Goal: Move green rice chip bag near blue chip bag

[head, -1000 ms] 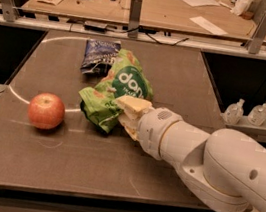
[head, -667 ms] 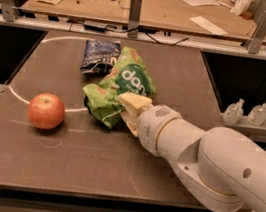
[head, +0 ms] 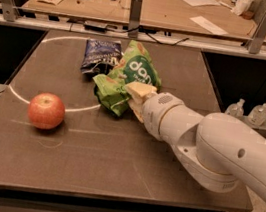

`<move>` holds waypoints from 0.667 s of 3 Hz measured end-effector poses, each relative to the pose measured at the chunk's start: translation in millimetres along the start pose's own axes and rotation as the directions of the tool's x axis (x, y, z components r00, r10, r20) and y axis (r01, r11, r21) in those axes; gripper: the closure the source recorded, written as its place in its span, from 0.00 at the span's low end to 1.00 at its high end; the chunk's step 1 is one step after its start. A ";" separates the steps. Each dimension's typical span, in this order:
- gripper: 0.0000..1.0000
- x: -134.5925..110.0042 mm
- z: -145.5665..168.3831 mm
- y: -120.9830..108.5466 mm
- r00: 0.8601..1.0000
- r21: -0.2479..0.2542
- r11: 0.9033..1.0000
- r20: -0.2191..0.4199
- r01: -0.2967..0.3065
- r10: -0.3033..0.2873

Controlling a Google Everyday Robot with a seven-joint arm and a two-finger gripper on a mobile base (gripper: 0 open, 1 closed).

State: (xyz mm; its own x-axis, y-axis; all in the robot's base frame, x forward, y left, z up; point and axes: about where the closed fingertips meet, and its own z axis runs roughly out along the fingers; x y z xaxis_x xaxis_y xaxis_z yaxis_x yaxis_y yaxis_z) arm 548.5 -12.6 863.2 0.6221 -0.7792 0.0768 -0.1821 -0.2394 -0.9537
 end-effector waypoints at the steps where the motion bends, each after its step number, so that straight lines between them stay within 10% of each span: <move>1: 1.00 16.7 12.5 -2.7 1.000 -0.011 1.000 -0.004 0.016 -0.016; 2: 1.00 26.6 22.3 1.5 1.000 -0.047 0.999 0.016 0.027 -0.026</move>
Offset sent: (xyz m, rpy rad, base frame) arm 0.0672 -0.0324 -0.0102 -0.0907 0.0826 0.0152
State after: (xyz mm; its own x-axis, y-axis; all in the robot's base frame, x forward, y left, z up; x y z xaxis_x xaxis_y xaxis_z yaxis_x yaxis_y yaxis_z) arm 581.7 -20.7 857.3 0.6383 -0.7636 0.0970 -0.2007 -0.2867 -0.9368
